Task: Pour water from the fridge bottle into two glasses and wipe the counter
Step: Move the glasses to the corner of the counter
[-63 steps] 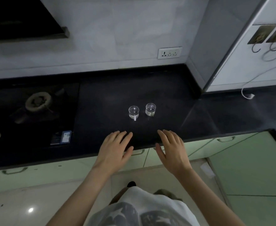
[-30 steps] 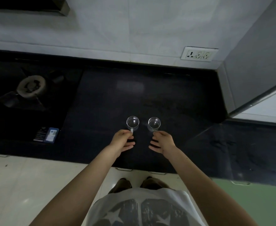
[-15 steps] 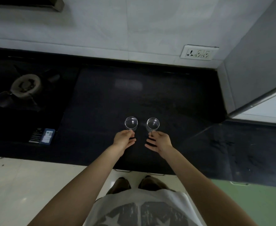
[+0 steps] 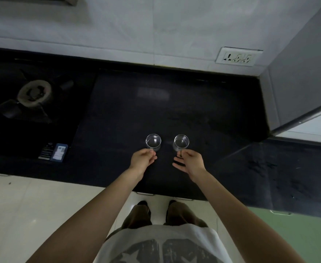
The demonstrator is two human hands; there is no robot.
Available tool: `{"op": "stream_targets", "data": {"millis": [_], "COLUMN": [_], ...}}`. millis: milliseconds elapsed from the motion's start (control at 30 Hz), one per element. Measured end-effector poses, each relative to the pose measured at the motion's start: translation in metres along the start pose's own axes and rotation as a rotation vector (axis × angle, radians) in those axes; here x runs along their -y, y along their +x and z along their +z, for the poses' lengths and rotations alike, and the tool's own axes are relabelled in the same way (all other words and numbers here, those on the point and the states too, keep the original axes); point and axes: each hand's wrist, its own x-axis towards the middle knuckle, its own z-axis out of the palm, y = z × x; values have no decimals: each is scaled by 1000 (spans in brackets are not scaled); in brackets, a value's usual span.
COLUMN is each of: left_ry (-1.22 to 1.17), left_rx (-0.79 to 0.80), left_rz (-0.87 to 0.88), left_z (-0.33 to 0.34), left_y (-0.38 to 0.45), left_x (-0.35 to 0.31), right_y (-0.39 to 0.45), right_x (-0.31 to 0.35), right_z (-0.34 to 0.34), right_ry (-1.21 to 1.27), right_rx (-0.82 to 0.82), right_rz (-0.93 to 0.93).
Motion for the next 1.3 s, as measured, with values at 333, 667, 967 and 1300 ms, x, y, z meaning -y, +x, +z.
{"op": "stream_targets", "data": {"millis": [333,667,967,1300], "left_ry": [46,-70,-259,-448], "left_rx": [-64,-165,-370,-615], "left_rz": [93,153,223,209], "left_z": [-11,-39,-76,-154], "left_y": [-32,-82,-138,-218], "left_x": [5,3,39,107], "right_y": [-14,-36,-68,-138], "right_x": [13,33,11,-63], "right_z": [-17,-11,35,105], "right_ry": [-230,-404,-598,-766], "right_rx": [115,369,634,891], "right_rz": [-119,-264,-294,-305]}}
